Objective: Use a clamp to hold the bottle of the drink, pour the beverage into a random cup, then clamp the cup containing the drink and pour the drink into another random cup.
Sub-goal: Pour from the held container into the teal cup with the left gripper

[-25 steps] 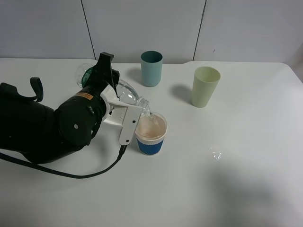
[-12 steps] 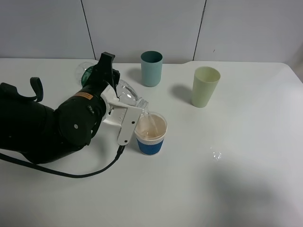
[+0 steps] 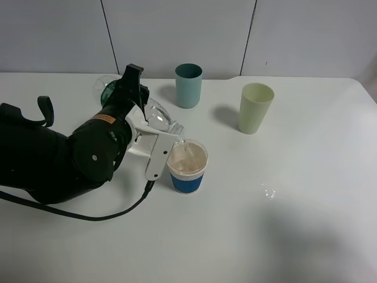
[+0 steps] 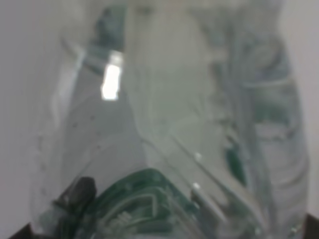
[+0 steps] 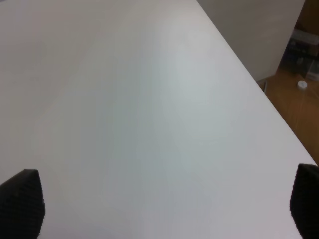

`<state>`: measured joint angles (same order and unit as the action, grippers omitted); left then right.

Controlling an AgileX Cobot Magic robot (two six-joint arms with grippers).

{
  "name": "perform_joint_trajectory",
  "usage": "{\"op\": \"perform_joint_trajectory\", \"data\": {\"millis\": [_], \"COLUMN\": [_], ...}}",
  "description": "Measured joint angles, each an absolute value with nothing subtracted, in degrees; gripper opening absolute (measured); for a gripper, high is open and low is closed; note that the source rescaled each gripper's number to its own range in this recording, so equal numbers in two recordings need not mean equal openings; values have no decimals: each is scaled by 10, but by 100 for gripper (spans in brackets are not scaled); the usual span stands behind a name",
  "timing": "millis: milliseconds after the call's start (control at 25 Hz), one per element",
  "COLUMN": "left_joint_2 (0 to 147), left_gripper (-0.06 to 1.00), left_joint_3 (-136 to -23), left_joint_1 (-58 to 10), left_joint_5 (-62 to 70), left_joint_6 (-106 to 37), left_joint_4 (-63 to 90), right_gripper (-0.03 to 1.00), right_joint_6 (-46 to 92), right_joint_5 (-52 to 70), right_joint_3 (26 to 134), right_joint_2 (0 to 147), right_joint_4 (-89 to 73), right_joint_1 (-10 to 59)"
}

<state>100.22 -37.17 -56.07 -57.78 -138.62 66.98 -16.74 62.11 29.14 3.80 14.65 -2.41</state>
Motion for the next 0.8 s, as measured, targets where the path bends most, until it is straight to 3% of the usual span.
{"op": "perform_joint_trajectory", "data": {"millis": [800], "left_joint_2": [1002], "left_gripper": [7], "left_joint_3": [-372], "left_joint_1": [-561], "left_joint_5": [-603], "left_joint_6": [-1409], "left_joint_4": [645], "right_gripper": [95], "right_joint_6": [-167], "right_joint_5": [621], "right_joint_3": [291], "right_joint_2": [38], "right_joint_4": [146], "right_joint_1": [-24]}}
